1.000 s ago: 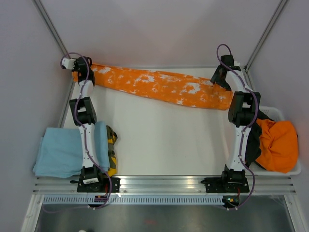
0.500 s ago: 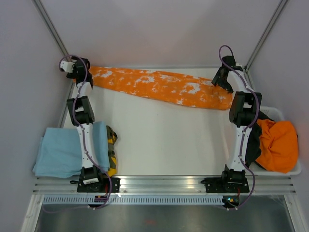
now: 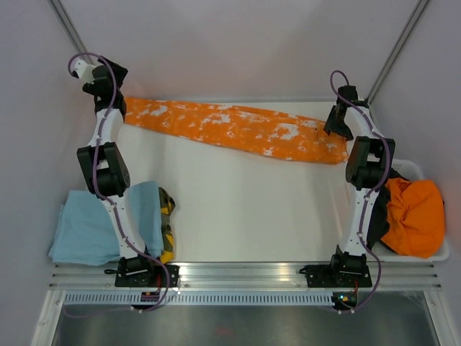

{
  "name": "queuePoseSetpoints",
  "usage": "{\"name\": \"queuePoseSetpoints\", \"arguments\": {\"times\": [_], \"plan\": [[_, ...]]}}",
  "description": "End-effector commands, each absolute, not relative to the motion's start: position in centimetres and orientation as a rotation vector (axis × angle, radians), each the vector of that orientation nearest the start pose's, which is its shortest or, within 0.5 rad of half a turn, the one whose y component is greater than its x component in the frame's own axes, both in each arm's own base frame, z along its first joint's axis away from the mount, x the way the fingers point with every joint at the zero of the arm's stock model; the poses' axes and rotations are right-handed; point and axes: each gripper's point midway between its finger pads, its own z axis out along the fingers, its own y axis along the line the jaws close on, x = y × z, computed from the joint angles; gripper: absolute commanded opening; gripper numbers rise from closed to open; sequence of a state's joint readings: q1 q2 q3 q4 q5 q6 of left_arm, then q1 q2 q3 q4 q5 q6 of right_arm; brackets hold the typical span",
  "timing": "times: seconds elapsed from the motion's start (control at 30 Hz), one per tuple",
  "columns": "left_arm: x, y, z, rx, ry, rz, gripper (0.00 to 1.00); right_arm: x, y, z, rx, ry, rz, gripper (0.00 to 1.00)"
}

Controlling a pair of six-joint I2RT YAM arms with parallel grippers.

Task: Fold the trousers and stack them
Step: Fold the trousers

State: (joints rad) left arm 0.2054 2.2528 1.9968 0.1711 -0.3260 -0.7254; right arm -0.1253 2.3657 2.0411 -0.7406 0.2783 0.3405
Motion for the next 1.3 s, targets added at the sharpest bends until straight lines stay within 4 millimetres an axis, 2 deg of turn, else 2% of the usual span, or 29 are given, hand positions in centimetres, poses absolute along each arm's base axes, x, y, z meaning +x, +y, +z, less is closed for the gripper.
{"name": "queuePoseSetpoints", "arguments": {"times": [0.0,0.03,0.07,0.1,0.23,0.37,0.4,0.43,0.53,0.63,0.7,0.73,0.8,0.97,1.07,1.13,1.17,1.2,1.27], "plan": [[64.6,15.6,22.9,-0.927,1.535,-0.08,0.96,53.7,-9.8,2.4,0.605,2.569,-0.29,0.7],[64.3,15.5,22.9,-0.929,1.548,-0.077,0.97,53.8,-9.9,1.6,0.594,2.584,-0.298,0.66],[64.0,15.4,23.0,-0.931,1.556,-0.076,0.97,53.6,-10.1,1.3,0.578,2.6,-0.317,0.55],[63.4,15.3,22.2,-0.942,1.59,-0.067,0.97,53.6,-10.3,1.0,0.574,2.606,-0.33,0.49],[62.5,14.7,21.1,-0.909,1.68,-0.021,0.97,54.1,-11.6,0.1,0.536,2.616,-0.388,0.33],[62.0,14.1,18.0,-0.885,1.839,0.022,0.97,55.4,-13.7,0.4,0.476,2.583,-0.429,0.33],[62.4,14.1,17.5,-0.892,1.859,0.023,0.97,56.1,-14.1,0.2,0.451,2.572,-0.448,0.34],[61.9,13.9,16.2,-0.907,1.912,0.027,0.97,56.5,-14.3,0.3,0.422,2.563,-0.463,0.35],[62.5,13.2,14.7,-0.918,1.93,-0.017,0.96,57.9,-15.1,0.0,0.368,2.54,-0.508,0.36],[62.8,13.2,12.4,-0.997,1.923,-0.04,0.94,59.1,-14.4,-0.3,0.393,2.511,-0.434,0.37],[62.0,13.7,11.3,-1.15,1.918,-0.02,0.93,59.6,-13.5,-0.1,0.414,2.494,-0.365,0.38],[61.5,14.2,9.9,-1.209,1.924,0.028,0.93,60.1,-13.0,0.0,0.441,2.468,-0.321,0.39],[59.9,14.7,8.7,-1.341,1.922,0.069,0.93,60.1,-12.8,0.3,0.464,2.454,-0.299,0.4],[57.7,16.0,5.8,-1.475,1.921,0.125,0.91,60.6,-12.6,1.6,0.474,2.427,-0.268,0.43],[57.9,16.6,4.5,-1.505,1.906,0.1,0.88,60.8,-12.6,2.6,0.464,2.405,-0.274,0.45],[59.7,16.6,4.6,-1.471,1.866,0.017,0.84,61.1,-12.7,3.1,0.466,2.39,-0.273,0.45],[60.0,16.4,4.1,-1.454,1.863,-0.004,0.83,61.2,-12.6,3.3,0.464,2.384,-0.267,0.46],[61.3,16.2,4.0,-1.435,1.826,-0.059,0.83,61.3,-12.5,3.3,0.47,2.38,-0.254,0.46],[62.1,16.2,3.4,-1.453,1.796,-0.094,0.8,61.5,-12.4,3.3,0.481,2.374,-0.24,0.46]]}}
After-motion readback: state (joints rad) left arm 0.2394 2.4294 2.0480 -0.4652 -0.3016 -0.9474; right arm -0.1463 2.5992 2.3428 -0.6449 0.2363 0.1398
